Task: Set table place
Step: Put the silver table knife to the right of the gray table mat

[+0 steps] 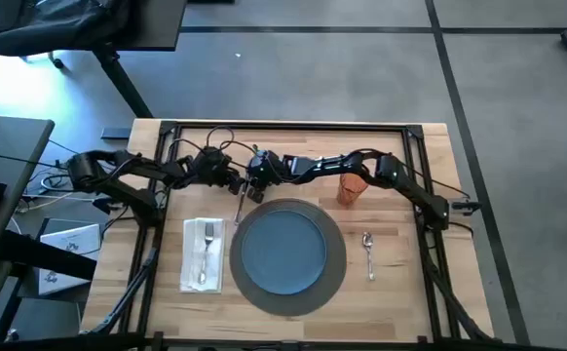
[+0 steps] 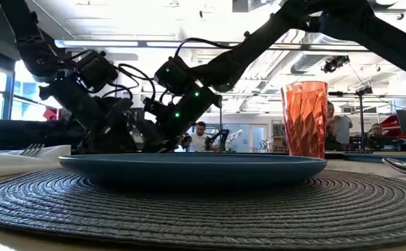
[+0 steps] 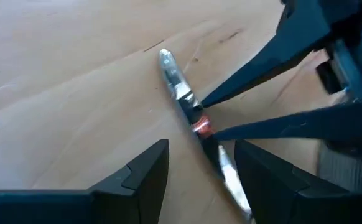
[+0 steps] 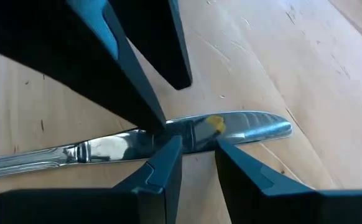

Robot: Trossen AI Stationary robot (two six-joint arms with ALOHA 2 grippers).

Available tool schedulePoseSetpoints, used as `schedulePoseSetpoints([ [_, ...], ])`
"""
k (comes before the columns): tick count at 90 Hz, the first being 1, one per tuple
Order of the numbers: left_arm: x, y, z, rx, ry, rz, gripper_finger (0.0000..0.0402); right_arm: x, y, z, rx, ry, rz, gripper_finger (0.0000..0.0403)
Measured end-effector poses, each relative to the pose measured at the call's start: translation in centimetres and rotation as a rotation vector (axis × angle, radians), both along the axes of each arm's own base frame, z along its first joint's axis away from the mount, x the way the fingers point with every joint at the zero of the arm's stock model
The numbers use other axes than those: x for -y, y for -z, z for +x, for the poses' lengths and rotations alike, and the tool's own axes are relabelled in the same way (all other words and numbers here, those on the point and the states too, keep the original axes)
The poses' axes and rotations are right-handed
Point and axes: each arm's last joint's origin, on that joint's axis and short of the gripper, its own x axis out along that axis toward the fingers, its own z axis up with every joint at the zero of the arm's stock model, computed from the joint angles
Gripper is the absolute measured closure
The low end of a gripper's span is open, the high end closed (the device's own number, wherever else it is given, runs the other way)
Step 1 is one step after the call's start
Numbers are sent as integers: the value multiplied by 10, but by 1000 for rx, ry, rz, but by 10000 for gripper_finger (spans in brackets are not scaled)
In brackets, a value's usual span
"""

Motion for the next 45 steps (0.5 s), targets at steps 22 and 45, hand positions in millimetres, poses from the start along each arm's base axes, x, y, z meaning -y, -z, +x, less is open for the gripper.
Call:
schedulePoseSetpoints([
  [22,-7,10,15,-46,24,-58,232,1,1,-1,-15,6,-4,320],
  [45,-8,10,19,-36,43,-83,232,1,2,-1,-20,-3,-14,320],
])
